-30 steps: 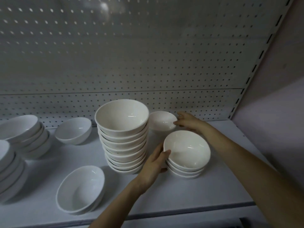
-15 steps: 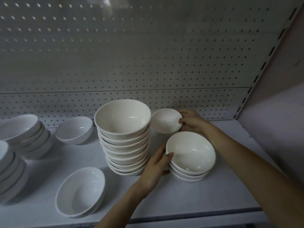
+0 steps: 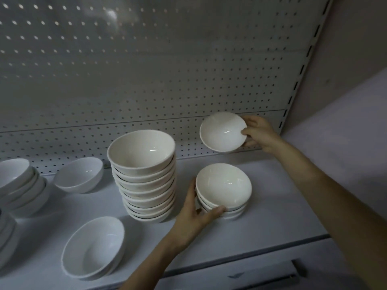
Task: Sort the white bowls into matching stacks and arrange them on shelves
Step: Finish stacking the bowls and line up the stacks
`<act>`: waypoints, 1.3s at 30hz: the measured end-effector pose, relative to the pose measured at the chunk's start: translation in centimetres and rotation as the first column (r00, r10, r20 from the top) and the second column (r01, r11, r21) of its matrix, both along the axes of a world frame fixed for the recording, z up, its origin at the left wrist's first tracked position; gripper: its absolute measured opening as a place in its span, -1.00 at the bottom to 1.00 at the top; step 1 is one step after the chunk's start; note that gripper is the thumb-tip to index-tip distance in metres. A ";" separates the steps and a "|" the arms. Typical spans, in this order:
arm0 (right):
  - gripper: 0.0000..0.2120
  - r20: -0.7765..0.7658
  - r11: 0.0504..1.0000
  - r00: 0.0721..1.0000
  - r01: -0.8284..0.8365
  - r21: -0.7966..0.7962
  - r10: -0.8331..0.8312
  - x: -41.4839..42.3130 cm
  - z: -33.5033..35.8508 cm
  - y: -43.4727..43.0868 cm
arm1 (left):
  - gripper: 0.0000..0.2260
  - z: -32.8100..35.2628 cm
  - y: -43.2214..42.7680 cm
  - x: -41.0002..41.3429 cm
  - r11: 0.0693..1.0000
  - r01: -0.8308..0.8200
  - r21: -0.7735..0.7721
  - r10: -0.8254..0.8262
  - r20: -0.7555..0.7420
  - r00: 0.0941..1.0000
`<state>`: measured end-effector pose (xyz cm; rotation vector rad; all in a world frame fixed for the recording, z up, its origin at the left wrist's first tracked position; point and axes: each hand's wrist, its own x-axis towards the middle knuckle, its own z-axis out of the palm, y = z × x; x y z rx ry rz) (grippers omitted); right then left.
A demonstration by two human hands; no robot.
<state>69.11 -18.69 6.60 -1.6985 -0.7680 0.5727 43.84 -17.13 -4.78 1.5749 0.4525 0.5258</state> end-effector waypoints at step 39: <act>-0.62 0.315 0.983 0.945 0.133 -0.125 -0.088 -8.7 -4.3 -7.4 | -0.24 1.7 1.0 0.2 0.982 0.038 0.183 -0.044 0.031 0.999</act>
